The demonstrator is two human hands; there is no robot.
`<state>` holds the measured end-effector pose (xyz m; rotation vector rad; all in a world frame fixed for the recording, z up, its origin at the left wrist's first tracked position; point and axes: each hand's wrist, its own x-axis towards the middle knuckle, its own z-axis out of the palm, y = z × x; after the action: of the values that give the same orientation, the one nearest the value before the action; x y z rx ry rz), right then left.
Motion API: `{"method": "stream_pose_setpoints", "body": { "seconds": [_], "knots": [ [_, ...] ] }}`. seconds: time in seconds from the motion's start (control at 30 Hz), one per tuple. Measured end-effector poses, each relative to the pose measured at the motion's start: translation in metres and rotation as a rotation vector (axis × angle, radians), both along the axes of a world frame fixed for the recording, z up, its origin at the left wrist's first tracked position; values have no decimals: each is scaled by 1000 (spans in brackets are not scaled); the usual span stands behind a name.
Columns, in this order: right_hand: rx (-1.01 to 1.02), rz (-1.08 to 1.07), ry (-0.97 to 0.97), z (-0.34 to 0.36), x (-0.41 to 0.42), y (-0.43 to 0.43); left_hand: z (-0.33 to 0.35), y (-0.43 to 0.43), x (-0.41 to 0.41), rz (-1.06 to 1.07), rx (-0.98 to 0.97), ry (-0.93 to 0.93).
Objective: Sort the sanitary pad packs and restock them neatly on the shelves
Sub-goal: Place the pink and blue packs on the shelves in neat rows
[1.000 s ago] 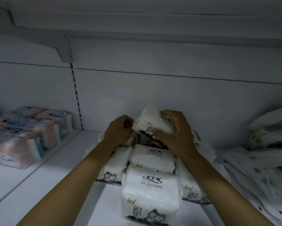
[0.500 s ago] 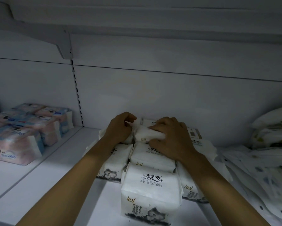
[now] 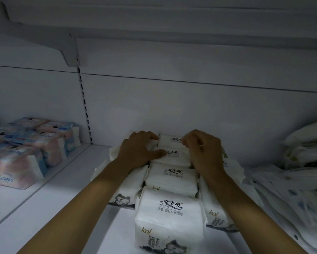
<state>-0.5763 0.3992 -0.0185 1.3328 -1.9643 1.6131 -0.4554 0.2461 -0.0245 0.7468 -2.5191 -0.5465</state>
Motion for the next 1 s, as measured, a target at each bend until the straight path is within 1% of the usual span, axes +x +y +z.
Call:
{"method": "stream_pose_setpoints", "body": {
  "seconds": [0.07,0.1,0.13,0.2,0.27,0.37,0.43,0.5,0.57,0.67,0.73,0.8,0.87,0.93,1.0],
  "knots": [
    [-247,58,-177,9,0,1,1,2,1,-5,2,23],
    [-334,80,-254,15,-1,2,1,3,1,-11,2,23],
    [-392,87,-316,22,-3,4,2,3,2,-17,3,17],
    [-437,96,-414,39,-7,9,1,2,1,-29,11,16],
    [-426,115,-442,57,-13,16,1,0,0,-39,-1,30],
    [-304,129,-387,73,-24,34,1,-2,-1,-42,-18,28],
    [-175,116,-389,70,-32,53,0,-1,-2,-43,-86,23],
    [-81,79,-426,57,-39,73,0,0,-4,-65,-213,55],
    [-61,16,-475,38,-43,88,2,2,-6,-93,-323,57],
    [-103,-74,-584,14,-47,100,6,7,-7,-115,-329,-2],
    [-95,-115,-647,3,-53,102,9,8,-6,-120,-370,-42],
    [-86,-120,-731,-3,-61,100,12,11,-5,-115,-417,-144],
    [-90,-87,-838,-8,-66,96,17,14,-3,-112,-403,-243],
    [-99,-51,-916,-17,-68,92,28,18,-4,-84,-311,-317],
    [-96,-19,-936,-26,-65,90,41,24,-10,-36,-214,-402]
  ]
}}
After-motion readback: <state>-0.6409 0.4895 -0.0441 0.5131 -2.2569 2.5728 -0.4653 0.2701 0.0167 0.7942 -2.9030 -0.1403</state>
